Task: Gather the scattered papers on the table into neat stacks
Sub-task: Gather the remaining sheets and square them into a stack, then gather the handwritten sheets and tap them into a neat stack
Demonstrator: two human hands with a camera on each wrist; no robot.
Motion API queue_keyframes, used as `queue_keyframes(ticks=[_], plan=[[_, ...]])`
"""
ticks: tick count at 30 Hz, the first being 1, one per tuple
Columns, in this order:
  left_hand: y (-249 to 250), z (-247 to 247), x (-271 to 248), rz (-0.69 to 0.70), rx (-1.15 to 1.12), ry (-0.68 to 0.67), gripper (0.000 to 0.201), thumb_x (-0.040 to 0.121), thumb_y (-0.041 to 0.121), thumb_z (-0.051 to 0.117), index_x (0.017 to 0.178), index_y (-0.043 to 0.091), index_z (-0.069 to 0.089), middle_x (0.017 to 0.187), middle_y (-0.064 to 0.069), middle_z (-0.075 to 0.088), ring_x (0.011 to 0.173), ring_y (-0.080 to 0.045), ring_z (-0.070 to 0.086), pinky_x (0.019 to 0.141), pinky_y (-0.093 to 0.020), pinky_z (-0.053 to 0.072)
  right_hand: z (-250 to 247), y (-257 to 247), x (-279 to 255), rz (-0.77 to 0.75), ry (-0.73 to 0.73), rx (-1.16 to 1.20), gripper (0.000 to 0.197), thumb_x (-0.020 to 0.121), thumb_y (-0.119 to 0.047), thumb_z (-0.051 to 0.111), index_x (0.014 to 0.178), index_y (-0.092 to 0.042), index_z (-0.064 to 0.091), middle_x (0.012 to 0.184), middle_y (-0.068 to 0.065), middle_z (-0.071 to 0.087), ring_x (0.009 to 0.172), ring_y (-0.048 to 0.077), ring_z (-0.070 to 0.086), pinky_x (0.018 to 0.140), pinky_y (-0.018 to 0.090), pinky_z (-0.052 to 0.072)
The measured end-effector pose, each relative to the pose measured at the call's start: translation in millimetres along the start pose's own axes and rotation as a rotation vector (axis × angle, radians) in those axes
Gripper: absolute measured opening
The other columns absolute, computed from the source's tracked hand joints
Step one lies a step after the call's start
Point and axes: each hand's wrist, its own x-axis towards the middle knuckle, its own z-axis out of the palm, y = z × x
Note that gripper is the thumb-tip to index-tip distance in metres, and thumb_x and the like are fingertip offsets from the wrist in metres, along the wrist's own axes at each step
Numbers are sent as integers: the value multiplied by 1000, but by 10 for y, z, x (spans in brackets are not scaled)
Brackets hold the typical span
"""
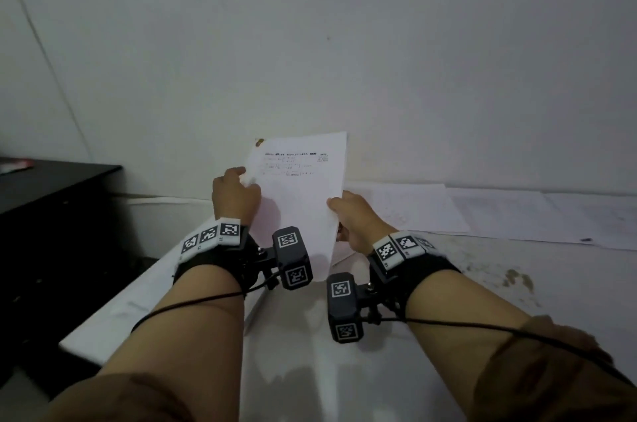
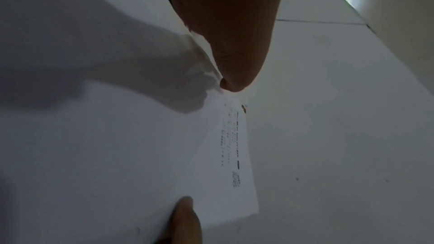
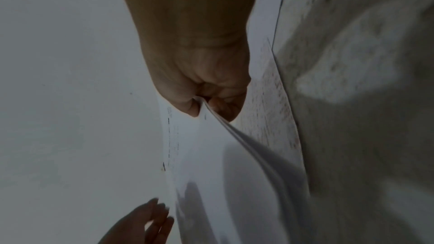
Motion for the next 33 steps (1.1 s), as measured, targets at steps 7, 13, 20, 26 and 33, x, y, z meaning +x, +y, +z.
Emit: queue_keyframes(ticks=[7,13,20,26,33], plan=[[-477,-249,10,-75,32,-63,36,83,6,44,101,18,72,118,-5,68,112,-27,59,96,-30,44,744,315,-1,157,-144,30,21,100,-7,36,113,-12,52,80,7,61,63,20,57,43,23,45],[-708,-141,9,-195,-6,-238,28,84,2,50,92,14,74,116,-13,70,112,-34,61,102,-42,48,821,451,38,276,-216,-24,22,102,-23,41,111,-6,53,80,9,61,64,25,59,52,33,49],[-781,-17,-5,-217,154,-427,33,91,12,53,121,2,65,129,-16,62,122,-34,56,106,-41,43,465,398,165,89,-68,-500,30,94,-25,55,101,3,62,74,16,64,57,27,58,49,28,41],[-586,260,-94,-153,-57,-387,30,86,0,49,107,1,71,97,-13,68,82,-23,61,69,-25,46,138,376,137,-127,-140,-1178,30,92,-25,54,107,-5,72,117,10,69,113,26,61,88,29,48],[-279,659,-301,-108,-139,-463,28,86,0,46,97,3,72,79,-5,66,71,-18,59,67,-27,47,-320,263,21,-79,-155,-1199,32,95,-25,52,120,-13,69,128,5,65,122,22,56,100,29,42]])
